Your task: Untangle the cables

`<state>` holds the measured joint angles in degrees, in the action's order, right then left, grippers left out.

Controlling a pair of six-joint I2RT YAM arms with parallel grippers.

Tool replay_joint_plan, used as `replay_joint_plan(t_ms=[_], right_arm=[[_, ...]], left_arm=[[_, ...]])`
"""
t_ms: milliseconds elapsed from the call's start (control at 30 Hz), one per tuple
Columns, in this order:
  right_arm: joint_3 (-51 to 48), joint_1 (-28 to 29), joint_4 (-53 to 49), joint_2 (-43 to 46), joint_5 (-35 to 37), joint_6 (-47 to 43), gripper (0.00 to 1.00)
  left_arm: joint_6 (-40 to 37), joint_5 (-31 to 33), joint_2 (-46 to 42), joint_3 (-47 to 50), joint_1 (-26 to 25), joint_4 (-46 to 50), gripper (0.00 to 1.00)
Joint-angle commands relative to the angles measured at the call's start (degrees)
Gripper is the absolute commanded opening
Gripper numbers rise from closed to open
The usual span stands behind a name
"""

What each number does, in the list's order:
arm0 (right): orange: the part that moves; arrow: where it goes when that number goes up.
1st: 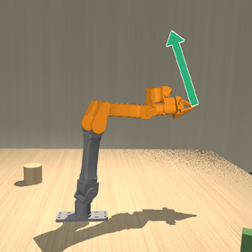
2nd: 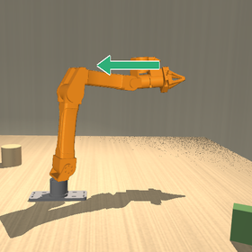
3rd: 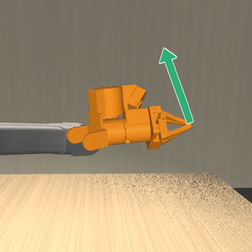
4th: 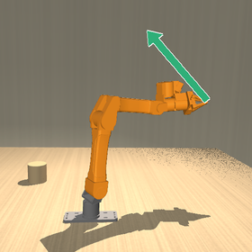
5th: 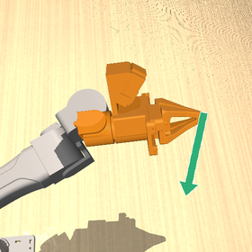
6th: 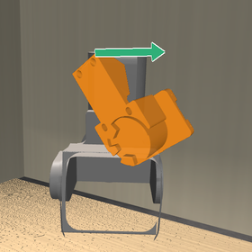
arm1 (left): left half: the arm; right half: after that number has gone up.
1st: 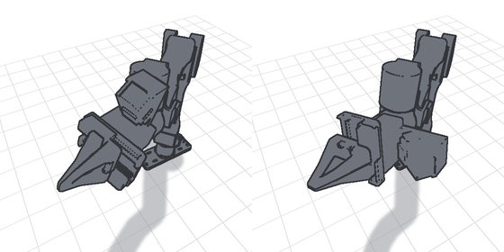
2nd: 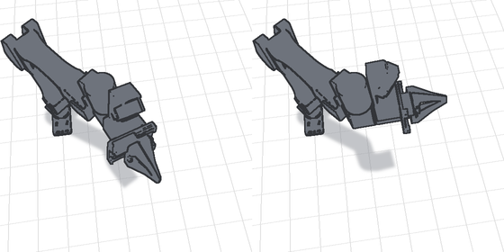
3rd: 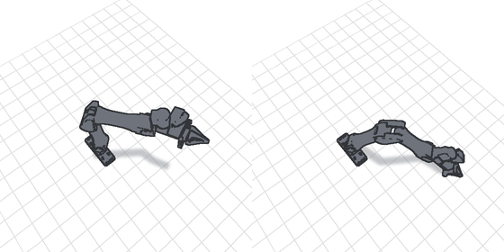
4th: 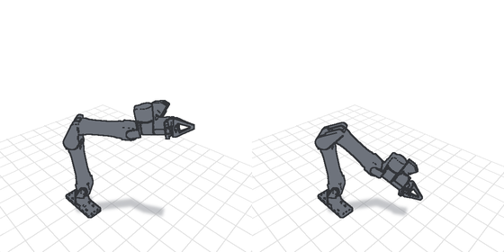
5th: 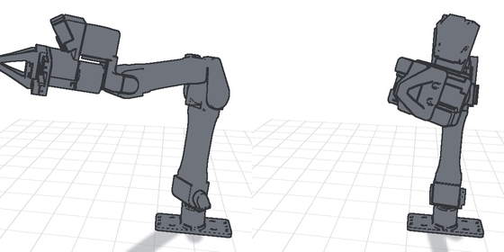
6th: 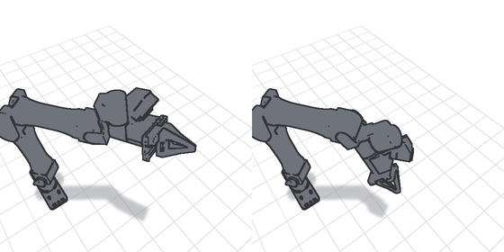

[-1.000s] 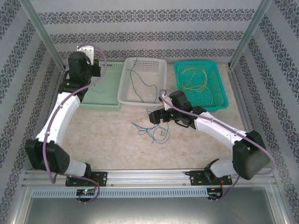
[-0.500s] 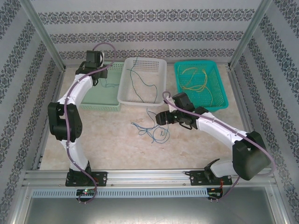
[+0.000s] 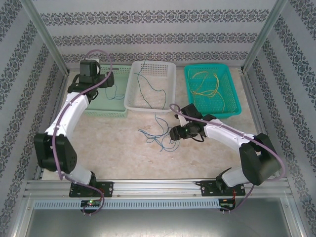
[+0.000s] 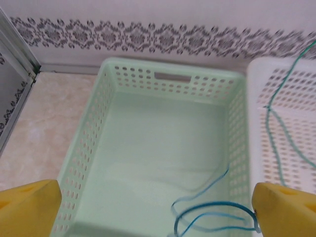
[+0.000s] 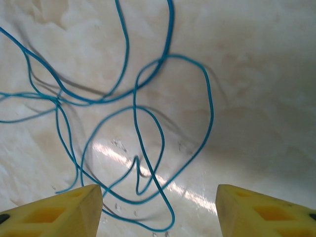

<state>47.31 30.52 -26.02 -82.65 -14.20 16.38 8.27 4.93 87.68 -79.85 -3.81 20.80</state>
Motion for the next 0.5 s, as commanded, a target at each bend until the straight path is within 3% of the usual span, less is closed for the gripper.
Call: replay_joint_plan(t_ms=[0, 300, 367, 467], right_arm=[[-1.72, 0.28, -2.47, -0.69, -0.58, 0.89, 0.62], [-1.49, 1.03, 0.54, -5.10, -0.87, 1.55, 0.49], [-1.12, 1.12, 0.37, -6.25, -0.55, 1.30, 0.41], [-1.26, 1.20, 0.50, -5.62, 0.52, 1.21, 0.18]], left_arm=[[3.64, -2.14, -4.27, 3.54, -1.04, -3.20, 1.00], [5.01, -3.87, -4.61, 5.49, -1.10, 2.14, 1.00], [6.15, -3.31, -4.66, 6.33, -1.11, 1.57, 1.00], [7.27, -2.52, -5.68, 7.41, -1.11, 0.68, 1.00]])
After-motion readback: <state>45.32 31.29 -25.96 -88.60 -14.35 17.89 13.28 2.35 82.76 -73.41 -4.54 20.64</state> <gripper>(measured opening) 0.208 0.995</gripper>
